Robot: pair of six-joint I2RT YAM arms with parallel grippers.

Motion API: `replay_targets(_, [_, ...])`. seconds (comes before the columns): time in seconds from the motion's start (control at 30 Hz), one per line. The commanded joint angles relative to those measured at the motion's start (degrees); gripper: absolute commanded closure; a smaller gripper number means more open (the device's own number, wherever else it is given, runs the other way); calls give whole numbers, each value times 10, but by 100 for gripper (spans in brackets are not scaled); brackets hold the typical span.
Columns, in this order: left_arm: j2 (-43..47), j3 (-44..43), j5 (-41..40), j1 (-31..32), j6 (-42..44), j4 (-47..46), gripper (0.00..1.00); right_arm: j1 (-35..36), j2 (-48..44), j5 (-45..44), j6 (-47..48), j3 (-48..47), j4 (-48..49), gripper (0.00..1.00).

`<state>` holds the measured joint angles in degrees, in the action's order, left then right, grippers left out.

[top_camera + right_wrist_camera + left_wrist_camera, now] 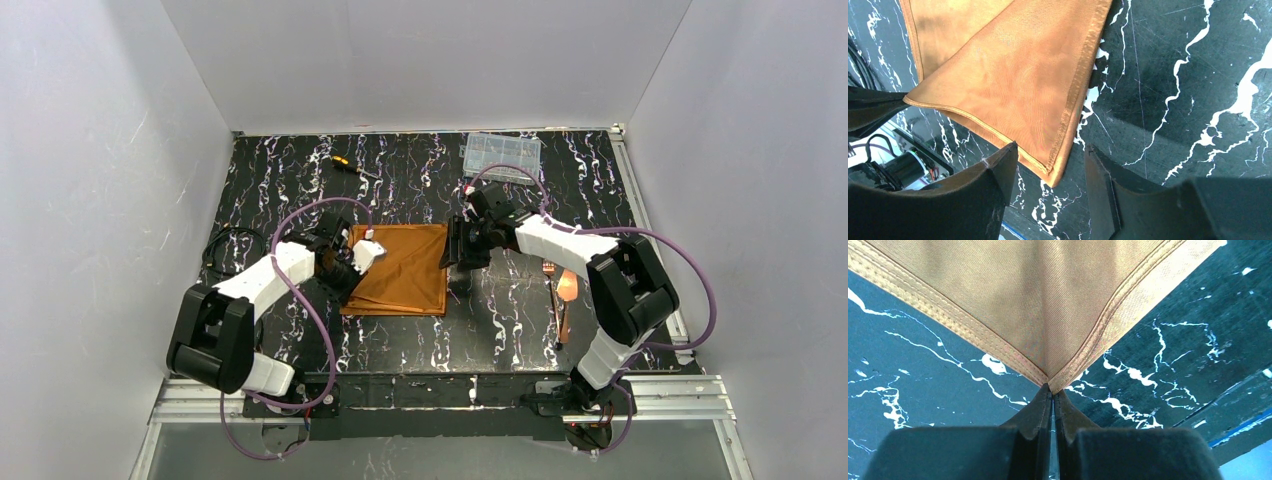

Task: Fold the napkin into a case and place the utensils inside
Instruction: Smooth out the top corner of the smaller-rectangle-folded napkin at the center of the board.

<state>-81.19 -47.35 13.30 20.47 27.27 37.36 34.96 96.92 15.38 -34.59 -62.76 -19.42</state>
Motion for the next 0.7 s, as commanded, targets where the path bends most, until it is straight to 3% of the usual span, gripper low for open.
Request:
replay_targets(0.0, [11, 21, -39, 4, 18, 10, 100, 1, 11, 4, -5, -16, 10, 40])
replay_targets(0.43, [-8, 20, -26, 3, 11, 7, 100, -4, 60, -9, -7, -87, 6, 40])
replay_targets(0.57, [-4, 15, -20, 3, 13, 13, 88, -15, 102, 3, -12, -132, 16, 41])
replay_targets(0.67, [6, 18, -16, 3, 18, 20, 87, -28, 137, 24, -16, -157, 27, 45])
